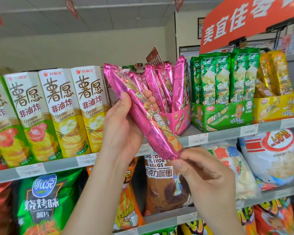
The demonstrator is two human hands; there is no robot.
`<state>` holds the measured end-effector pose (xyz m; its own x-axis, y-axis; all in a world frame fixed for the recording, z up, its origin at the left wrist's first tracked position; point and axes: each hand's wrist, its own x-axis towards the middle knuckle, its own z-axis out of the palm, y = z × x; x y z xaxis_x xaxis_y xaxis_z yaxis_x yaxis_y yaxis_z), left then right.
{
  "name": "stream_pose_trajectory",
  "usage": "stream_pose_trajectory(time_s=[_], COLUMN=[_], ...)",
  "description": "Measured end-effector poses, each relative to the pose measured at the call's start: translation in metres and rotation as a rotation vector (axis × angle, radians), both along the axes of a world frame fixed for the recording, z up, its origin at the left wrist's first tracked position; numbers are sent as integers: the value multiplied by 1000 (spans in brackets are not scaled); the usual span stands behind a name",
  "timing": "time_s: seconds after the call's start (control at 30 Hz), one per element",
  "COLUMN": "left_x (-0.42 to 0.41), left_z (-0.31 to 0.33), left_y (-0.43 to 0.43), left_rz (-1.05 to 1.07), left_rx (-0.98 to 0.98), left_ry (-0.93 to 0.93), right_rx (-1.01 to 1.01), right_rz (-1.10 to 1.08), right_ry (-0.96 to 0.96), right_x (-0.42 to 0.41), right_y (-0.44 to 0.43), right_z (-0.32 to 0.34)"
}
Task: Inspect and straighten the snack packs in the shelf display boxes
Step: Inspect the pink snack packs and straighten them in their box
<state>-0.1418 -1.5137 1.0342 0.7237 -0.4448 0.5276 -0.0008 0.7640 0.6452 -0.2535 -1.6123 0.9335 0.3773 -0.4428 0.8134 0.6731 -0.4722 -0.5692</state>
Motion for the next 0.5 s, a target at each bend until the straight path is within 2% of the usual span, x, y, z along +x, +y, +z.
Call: stream_pose_trajectory(time_s=[0.13,0.3,0.37,0.5], left_x=[0,3,4,6], left_z=[2,16,25,51], left_y=[3,17,19,9], left_rz=[55,293,369,630], left_rx=[148,438,436,245], left_ry=[-79,-473,-570,-693], right_rx=[-135,-163,-177,-210], right_rz=[-232,-370,-354,-305], right_ry=[-17,-33,-31,29], right_x=[3,13,18,32], right_y=[-8,-22,-26,-44], right_z=[-4,-4,4,32])
